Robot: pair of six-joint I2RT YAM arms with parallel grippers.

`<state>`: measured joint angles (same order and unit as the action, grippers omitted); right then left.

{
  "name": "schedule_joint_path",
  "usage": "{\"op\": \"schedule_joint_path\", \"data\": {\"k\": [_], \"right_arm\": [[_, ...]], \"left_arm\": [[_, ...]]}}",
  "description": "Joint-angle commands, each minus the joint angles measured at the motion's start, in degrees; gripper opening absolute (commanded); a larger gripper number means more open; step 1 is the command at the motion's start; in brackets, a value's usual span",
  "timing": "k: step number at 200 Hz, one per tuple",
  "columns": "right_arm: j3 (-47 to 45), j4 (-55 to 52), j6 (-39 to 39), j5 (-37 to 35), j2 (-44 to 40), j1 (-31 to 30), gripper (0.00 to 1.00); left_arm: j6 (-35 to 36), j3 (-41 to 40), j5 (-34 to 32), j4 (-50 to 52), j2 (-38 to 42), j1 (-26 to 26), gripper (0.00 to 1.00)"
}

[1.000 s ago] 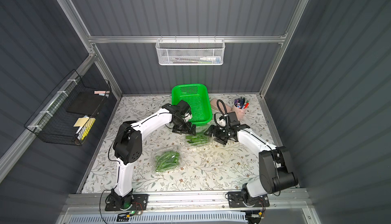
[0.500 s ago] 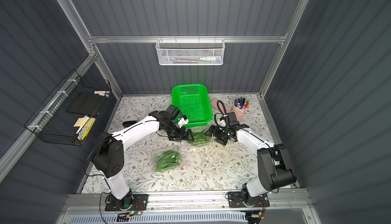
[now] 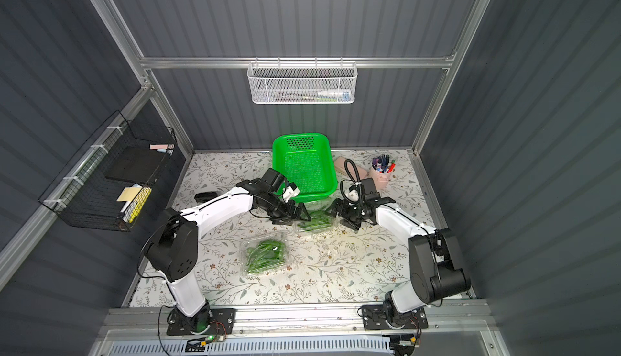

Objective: Take small green peppers out of containers
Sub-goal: Open the packing box at the center of the board.

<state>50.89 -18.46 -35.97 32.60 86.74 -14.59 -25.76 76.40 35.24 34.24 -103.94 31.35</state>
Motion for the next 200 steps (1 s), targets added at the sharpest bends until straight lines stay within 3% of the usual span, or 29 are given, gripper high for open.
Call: {"op": "schedule_joint_path", "data": {"k": [1, 200], "right_arm": [[0.79, -0.80, 0.24, -0.08, 0.18, 0.18, 0.86], [0.17, -1.83, 1.52, -0.92, -0.08, 0.18, 0.85]], "left_arm": [[-1.46, -2.34, -0.72, -0.41, 0.10, -1.18, 0.99], [-2.19, 1.78, 3.59, -4.09, -2.84, -1.03, 0.99]]}}
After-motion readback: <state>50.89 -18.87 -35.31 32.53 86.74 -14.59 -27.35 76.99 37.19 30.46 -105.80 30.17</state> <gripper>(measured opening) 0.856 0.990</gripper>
